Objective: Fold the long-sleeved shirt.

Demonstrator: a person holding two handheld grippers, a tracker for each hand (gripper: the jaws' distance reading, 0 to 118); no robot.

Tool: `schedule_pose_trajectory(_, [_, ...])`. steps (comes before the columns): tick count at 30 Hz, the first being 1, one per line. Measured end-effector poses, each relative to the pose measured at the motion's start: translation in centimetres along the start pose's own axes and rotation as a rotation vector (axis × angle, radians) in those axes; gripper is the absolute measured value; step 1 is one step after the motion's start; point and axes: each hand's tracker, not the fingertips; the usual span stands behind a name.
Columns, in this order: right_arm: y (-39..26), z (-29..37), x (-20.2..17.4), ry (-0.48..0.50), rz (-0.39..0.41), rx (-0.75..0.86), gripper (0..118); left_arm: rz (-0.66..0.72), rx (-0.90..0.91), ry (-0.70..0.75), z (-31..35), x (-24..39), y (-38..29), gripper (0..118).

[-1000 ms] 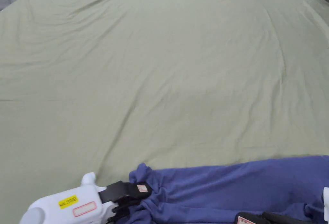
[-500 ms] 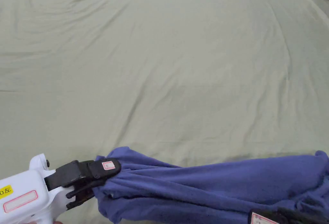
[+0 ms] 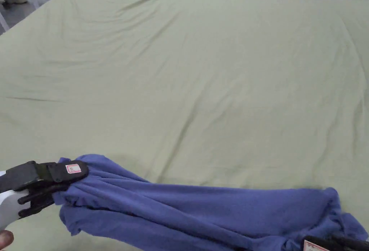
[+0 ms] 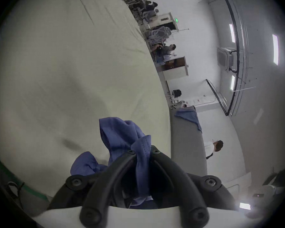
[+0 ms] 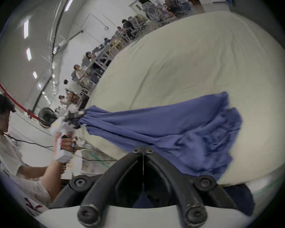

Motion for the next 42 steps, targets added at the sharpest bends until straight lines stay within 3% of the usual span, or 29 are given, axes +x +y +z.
schedule_pose_trajectory(3, [0.0,0.5,-0.5,-0.061,0.025,0.038,0,-0.083,0.051,0.081,0.7,2.3,-0.3,6])
schedule_pose_trajectory(8, [-1.1,2.6,0.7,-0.020,-0.098,0.061,0,-0.255,-0.005,0.195,-3.6,9.1,-5.8,6])
schedule_pose_trajectory(12, [-2.2,6.4,1.7,-0.110,-0.078,0.122,0,-0.389,-0.094,0.257,-10.5,14.5,-12.9,6])
schedule_pose_trajectory(15, [-3.2,9.6,3.0,-0.124,-0.095,0.158,0,-0.436,-0.189,0.245,-16.8,17.2,-18.7,6])
schedule_pose_trajectory(21, [-5.3,14.8,5.0,-0.147,-0.143,0.214,0,-0.566,-0.356,0.395,-29.5,16.1,-28.4,7])
schedule_pose_trajectory(22, [-5.6,15.4,5.2,-0.151,-0.148,0.219,0,-0.590,-0.380,0.424,-31.0,15.3,-29.3,26])
schedule_pose_trajectory(24, [-6.3,16.6,5.8,-0.150,-0.163,0.230,0,-0.531,-0.396,0.429,-32.1,14.0,-29.7,90])
schedule_pose_trajectory(25, [-6.5,17.0,6.0,-0.142,-0.166,0.238,0,-0.481,-0.413,0.402,-31.6,14.3,-29.4,108])
schedule_pose_trajectory(28, [-7.0,17.8,6.4,-0.112,-0.173,0.259,0,-0.452,-0.289,0.174,-27.1,17.6,-27.8,109])
schedule_pose_trajectory(29, [-7.1,17.8,6.5,-0.093,-0.175,0.264,0,-0.739,-0.224,0.495,-24.0,18.1,-25.7,109])
schedule_pose_trajectory(32, [-7.1,17.7,6.4,-0.023,-0.196,0.264,0,-0.804,-0.140,0.430,-18.5,20.9,-23.2,111])
schedule_pose_trajectory(34, [-7.1,17.6,6.3,0.008,-0.193,0.261,0,-0.829,-0.093,0.506,-15.8,21.0,-21.5,107])
schedule_pose_trajectory(35, [-7.1,17.5,6.4,0.007,-0.191,0.263,0,-0.845,-0.041,0.609,-14.7,20.7,-20.9,89])
schedule_pose_trajectory(36, [-7.2,17.4,6.2,0.005,-0.190,0.263,0,-0.885,0.011,0.734,-14.6,20.4,-20.8,50])
schedule_pose_trajectory(37, [-7.2,17.2,6.2,0.000,-0.190,0.259,0,-0.941,0.049,0.848,-14.5,20.1,-20.9,1])
schedule_pose_trajectory(39, [-7.2,16.9,6.4,-0.007,-0.191,0.246,0,-1.029,0.027,1.054,-16.3,17.7,-22.0,1])
schedule_pose_trajectory(40, [-7.3,16.9,6.4,-0.009,-0.193,0.240,0,-1.030,-0.058,1.076,-18.2,16.6,-22.6,1])
schedule_pose_trajectory(42, [-7.3,17.0,6.4,-0.011,-0.195,0.239,0,-0.907,-0.297,1.019,-21.3,14.0,-24.2,1])
